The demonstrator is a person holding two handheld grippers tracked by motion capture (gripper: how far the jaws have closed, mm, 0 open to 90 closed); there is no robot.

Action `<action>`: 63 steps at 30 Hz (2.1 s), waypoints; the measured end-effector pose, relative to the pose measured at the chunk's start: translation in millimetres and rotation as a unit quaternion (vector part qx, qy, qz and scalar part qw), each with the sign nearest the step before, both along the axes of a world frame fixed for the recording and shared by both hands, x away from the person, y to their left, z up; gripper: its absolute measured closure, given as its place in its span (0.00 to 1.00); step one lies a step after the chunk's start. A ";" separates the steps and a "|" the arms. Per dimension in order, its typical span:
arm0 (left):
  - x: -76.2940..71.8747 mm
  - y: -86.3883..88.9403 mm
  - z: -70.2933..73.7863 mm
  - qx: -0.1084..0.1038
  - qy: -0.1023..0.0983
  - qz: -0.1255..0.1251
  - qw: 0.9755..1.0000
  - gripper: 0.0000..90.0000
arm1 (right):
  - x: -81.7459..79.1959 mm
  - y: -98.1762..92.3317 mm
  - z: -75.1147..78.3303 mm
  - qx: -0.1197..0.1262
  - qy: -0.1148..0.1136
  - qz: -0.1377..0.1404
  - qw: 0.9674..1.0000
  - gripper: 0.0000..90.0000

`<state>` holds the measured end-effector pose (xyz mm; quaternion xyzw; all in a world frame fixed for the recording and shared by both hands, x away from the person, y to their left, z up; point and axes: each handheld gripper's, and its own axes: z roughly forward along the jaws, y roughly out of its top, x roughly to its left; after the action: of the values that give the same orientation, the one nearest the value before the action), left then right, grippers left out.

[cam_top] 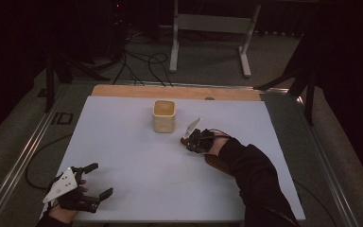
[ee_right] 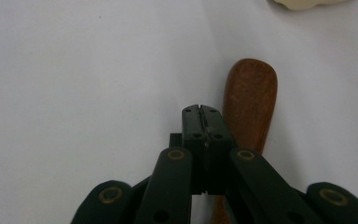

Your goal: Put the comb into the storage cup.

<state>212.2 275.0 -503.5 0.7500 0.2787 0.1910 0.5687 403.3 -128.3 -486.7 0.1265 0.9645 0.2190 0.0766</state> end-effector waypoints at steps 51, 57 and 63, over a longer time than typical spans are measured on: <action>0.8 -1.0 -0.4 0.000 0.001 -0.002 1.000 0.00 | 12.9 -108.7 -0.9 -0.044 0.008 -0.128 0.991 1.00; 1.0 -1.4 -0.4 0.000 0.002 -0.002 1.000 0.00 | 0.7 -123.2 -2.7 -0.045 0.011 -0.137 0.990 1.00; 1.0 -1.7 -0.3 0.000 0.002 -0.002 1.000 0.00 | -10.4 -132.0 -4.4 -0.047 0.020 -0.150 0.987 1.00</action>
<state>213.2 273.3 -503.8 0.7510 0.2782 0.1887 0.5684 392.9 -260.4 -491.1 0.2702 0.9452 0.1565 0.0956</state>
